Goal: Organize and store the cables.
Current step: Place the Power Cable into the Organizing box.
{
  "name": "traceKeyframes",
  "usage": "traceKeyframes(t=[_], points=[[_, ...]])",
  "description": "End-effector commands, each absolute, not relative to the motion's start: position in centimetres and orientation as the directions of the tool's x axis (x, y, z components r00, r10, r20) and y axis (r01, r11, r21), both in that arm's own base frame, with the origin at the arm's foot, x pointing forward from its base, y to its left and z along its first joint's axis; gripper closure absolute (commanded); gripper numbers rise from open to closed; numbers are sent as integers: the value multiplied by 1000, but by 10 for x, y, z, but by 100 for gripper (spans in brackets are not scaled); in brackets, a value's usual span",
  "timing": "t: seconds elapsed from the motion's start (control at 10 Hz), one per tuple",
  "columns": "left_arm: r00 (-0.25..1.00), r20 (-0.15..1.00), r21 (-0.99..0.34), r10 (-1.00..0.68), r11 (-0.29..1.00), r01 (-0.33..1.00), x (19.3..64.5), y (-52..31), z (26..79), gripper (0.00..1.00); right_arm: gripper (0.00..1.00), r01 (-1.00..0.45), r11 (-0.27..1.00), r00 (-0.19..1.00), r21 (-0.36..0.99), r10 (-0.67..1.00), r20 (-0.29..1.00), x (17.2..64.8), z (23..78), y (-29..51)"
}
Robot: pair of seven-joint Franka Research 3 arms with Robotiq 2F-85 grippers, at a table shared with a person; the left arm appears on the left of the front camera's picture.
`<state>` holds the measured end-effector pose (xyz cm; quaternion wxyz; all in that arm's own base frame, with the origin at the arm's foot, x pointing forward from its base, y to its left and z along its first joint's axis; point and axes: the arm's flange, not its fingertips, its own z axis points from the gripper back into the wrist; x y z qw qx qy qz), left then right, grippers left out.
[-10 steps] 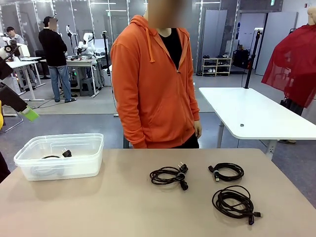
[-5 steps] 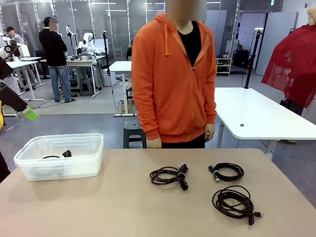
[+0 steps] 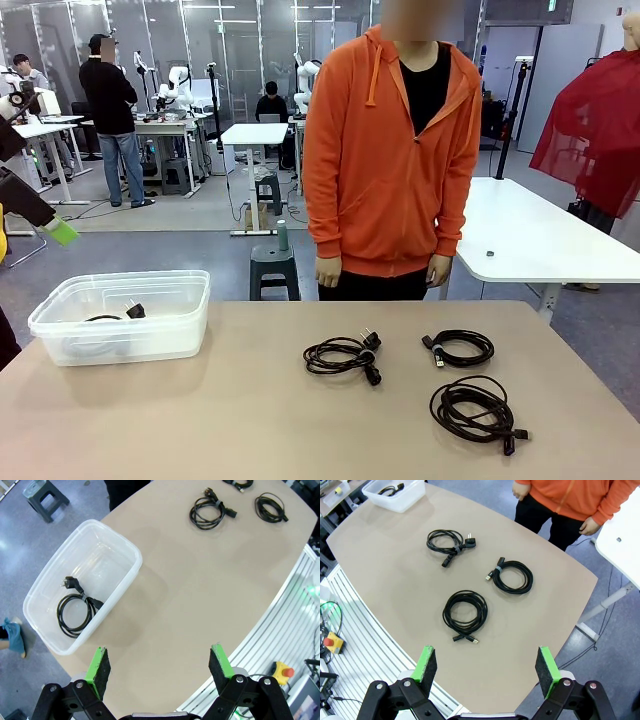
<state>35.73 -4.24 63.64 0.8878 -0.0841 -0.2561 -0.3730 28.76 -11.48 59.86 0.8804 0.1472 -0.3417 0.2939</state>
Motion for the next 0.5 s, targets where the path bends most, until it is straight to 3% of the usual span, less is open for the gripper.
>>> traceKeyframes(t=[0.0,0.4], points=[[594,520,36,-614,711,702,354,-42,635,0,0,-618,784,593,58,417,688,288,599,-115],[594,520,36,-614,711,702,354,-42,635,0,0,-618,784,593,58,417,688,288,599,-115]])
